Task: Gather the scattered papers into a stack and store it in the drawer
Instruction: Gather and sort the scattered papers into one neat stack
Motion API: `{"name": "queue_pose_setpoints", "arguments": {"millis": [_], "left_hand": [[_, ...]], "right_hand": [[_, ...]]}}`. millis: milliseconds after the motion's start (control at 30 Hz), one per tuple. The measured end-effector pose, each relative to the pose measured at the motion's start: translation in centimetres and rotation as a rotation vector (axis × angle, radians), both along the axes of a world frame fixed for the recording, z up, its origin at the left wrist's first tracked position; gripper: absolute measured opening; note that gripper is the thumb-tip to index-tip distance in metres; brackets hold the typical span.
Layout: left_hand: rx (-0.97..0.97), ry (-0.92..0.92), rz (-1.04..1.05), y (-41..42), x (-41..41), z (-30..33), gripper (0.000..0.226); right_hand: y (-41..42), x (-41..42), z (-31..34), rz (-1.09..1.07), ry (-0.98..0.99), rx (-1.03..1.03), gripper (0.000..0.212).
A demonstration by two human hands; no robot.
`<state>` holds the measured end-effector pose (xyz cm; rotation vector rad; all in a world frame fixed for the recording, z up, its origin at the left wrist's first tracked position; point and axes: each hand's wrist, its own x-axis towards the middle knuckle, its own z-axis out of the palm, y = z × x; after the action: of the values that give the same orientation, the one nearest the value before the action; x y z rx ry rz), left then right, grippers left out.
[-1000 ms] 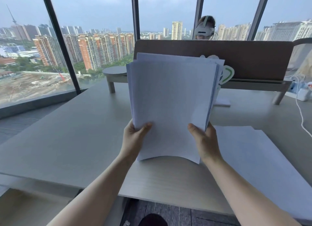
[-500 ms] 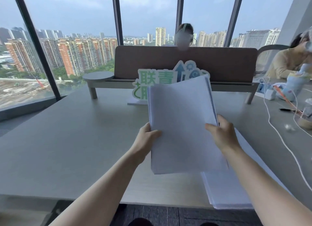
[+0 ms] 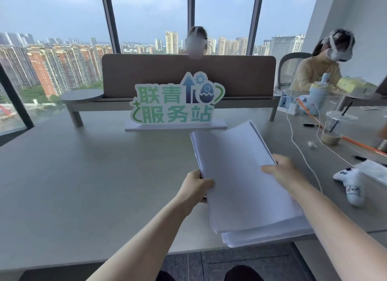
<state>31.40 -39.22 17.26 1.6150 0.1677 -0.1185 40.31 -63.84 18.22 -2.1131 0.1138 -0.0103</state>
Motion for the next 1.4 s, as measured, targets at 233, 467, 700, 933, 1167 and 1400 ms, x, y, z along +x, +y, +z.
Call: {"name": "queue_pose_setpoints", "arguments": {"millis": [233, 467, 700, 933, 1167, 1400], "left_hand": [[0.184, 0.057, 0.030, -1.4, 0.3, -1.1, 0.021], [0.373, 0.043, 0.110, -1.4, 0.6, -1.8, 0.032], [0.377, 0.035, 0.150, -1.1, 1.8, -1.5, 0.032], [0.406, 0.037, 0.182, 0.1, 2.3, -1.4, 0.034], [0.461, 0.063, 0.217, 1.7, 2.3, -1.2, 0.040], [0.511, 0.057, 0.219, 2.7, 2.1, -1.3, 0.039]], "right_hand": [[-1.3, -1.0, -0.7, 0.006, 0.031, -0.071, 0.021], [-2.0, -0.6, -1.6, 0.005, 0.122, -0.194, 0.019], [-1.7, 0.4, -0.7, -0.082, 0.153, -0.247, 0.038], [-1.3, 0.9, -0.3, -0.136, 0.220, -0.112, 0.025], [0.3, 0.8, -0.4, -0.133, 0.287, 0.158, 0.013], [1.0, 0.9, -0.4, -0.089, 0.348, 0.193, 0.046]]}}
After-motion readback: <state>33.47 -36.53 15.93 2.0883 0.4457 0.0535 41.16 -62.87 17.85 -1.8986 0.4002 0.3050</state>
